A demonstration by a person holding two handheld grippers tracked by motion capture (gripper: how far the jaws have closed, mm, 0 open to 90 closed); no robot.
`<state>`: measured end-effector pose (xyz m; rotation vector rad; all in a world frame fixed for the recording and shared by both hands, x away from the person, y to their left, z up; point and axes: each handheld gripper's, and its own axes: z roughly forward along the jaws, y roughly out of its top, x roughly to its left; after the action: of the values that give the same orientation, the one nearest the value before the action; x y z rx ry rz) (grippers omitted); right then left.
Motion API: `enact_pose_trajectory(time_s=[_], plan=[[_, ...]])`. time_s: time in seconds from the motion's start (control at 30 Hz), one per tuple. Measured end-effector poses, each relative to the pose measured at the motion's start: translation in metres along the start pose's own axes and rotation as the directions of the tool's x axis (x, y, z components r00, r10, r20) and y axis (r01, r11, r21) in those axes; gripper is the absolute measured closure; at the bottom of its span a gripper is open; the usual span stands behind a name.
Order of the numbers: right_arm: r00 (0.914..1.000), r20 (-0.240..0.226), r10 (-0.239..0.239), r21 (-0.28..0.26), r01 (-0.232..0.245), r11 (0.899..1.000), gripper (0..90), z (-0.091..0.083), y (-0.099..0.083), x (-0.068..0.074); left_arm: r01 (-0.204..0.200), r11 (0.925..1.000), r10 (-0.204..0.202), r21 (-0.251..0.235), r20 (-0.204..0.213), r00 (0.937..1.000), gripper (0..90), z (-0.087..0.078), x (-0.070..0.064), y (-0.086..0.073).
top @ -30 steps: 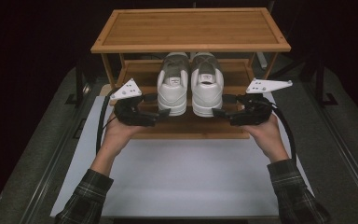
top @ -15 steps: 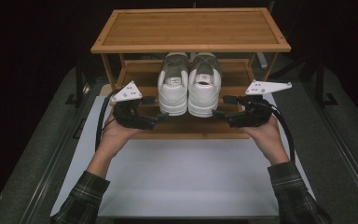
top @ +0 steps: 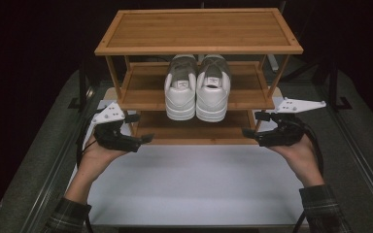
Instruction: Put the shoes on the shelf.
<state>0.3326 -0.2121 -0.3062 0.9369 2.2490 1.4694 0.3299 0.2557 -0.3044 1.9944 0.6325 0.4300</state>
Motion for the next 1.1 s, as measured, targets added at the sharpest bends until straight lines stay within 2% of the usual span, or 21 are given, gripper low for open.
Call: enact_pose_trajectory(time_s=[0.03, 0.1, 0.13, 0.17, 0.23, 0.27, 0.37, 0.4, 0.43, 0.47, 0.5, 0.57, 0.6, 0.7, 0.73, 0.77, 0.83, 0.97, 1.03, 1.07, 1.1], plan=[[1.0000, 0.000, 0.000, 0.000, 0.000, 1.000, 19.5, 0.000, 0.000, 0.000, 0.000, 1.0000, 0.000, 0.000, 0.000, 1.0000, 16.9, 0.000, 0.000, 0.000], [0.9998, 0.012, 0.014, 0.008, -0.014, 1.000, 18.9, -0.006, -0.009, -0.002, -0.001, 1.0000, 0.001, 0.002, -0.012, 0.9999, 16.9, -0.006, -0.001, -0.009], [0.9996, 0.023, 0.018, 0.005, -0.018, 1.000, 18.8, -0.011, -0.017, -0.003, 0.004, 1.0000, -0.004, 0.008, -0.028, 0.9996, 16.9, -0.012, -0.003, -0.020], [0.9996, 0.023, 0.018, 0.005, -0.018, 1.000, 18.8, -0.011, -0.017, -0.003, 0.004, 1.0000, -0.004, 0.008, -0.028, 0.9996, 16.9, -0.012, -0.003, -0.020], [0.9989, 0.043, 0.020, 0.019, -0.021, 1.000, 17.4, -0.018, -0.029, -0.004, 0.003, 0.9996, -0.002, 0.026, -0.051, 0.9987, 16.9, -0.020, -0.006, -0.035], [0.9989, 0.043, 0.020, 0.019, -0.021, 1.000, 17.4, -0.018, -0.029, -0.004, 0.003, 0.9996, -0.002, 0.026, -0.051, 0.9987, 17.0, -0.020, -0.006, -0.035], [0.9979, 0.057, 0.029, 0.029, -0.031, 0.999, 16.5, -0.024, -0.044, -0.005, 0.001, 0.9986, 0.003, 0.053, -0.076, 0.9971, 16.9, -0.027, -0.010, -0.053], [0.9960, 0.080, 0.039, 0.037, -0.042, 0.998, 16.5, -0.029, -0.056, -0.005, 0.006, 0.9978, 0.000, 0.066, -0.088, 0.9962, 16.9, -0.030, -0.012, -0.065], [0.9960, 0.080, 0.039, 0.037, -0.042, 0.998, 16.5, -0.029, -0.056, -0.005, 0.006, 0.9978, 0.000, 0.066, -0.088, 0.9962, 16.9, -0.030, -0.012, -0.065], [0.9956, 0.084, 0.043, 0.036, -0.046, 0.998, 16.0, -0.031, -0.060, -0.006, 0.013, 0.9968, -0.006, 0.079, -0.092, 0.9957, 16.9, -0.033, -0.013, -0.073], [0.9935, 0.098, 0.058, 0.043, -0.063, 0.997, 14.9, -0.035, -0.072, -0.006, 0.027, 0.9952, -0.018, 0.094, -0.096, 0.9952, 16.9, -0.035, -0.013, -0.084], [0.9923, 0.108, 0.061, 0.045, -0.066, 0.997, 14.4, -0.036, -0.076, -0.006, 0.031, 0.9939, -0.021, 0.106, -0.102, 0.9946, 16.9, -0.037, -0.013, -0.089], [0.9900, 0.120, 0.075, 0.051, -0.082, 0.995, 14.3, -0.038, -0.086, -0.006, 0.045, 0.9911, -0.030, 0.125, -0.118, 0.9926, 16.2, -0.042, -0.013, -0.101], [0.9858, 0.147, 0.082, 0.060, -0.092, 0.994, 14.1, -0.039, -0.098, -0.005, 0.054, 0.9890, -0.036, 0.138, -0.127, 0.9913, 15.9, -0.047, -0.015, -0.112], [0.9828, 0.166, 0.082, 0.089, -0.098, 0.991, 13.8, -0.039, -0.107, -0.005, 0.063, 0.9863, -0.043, 0.153, -0.133, 0.9902, 14.7, -0.049, -0.017, -0.121], [0.9828, 0.166, 0.082, 0.089, -0.098, 0.991, 13.8, -0.039, -0.107, -0.005, 0.063, 0.9863, -0.043, 0.153, -0.133, 0.9902, 14.7, -0.049, -0.017, -0.121], [0.9765, 0.204, 0.070, 0.125, -0.097, 0.987, 13.2, -0.039, -0.120, -0.004, 0.082, 0.9786, -0.055, 0.189, -0.146, 0.9877, 14.2, -0.053, -0.020, -0.140], [0.9642, 0.261, 0.047, 0.200, -0.102, 0.974, 12.7, -0.039, -0.141, -0.005, 0.100, 0.9640, -0.062, 0.246, -0.159, 0.9853, 9.7, -0.054, -0.022, -0.162], [0.9611, 0.273, 0.041, 0.219, -0.103, 0.970, 12.7, -0.039, -0.146, -0.006, 0.103, 0.9621, -0.064, 0.253, -0.161, 0.9850, 9.4, -0.055, -0.022, -0.166], [0.9585, 0.283, 0.038, 0.254, -0.112, 0.961, 11.0, -0.039, -0.155, -0.005, 0.110, 0.9575, -0.065, 0.267, -0.172, 0.9830, 7.9, -0.056, -0.022, -0.177], [0.9585, 0.283, 0.038, 0.254, -0.112, 0.961, 11.0, -0.039, -0.155, -0.005, 0.110, 0.9575, -0.065, 0.267, -0.172, 0.9830, 6.9, -0.056, -0.022, -0.177]])
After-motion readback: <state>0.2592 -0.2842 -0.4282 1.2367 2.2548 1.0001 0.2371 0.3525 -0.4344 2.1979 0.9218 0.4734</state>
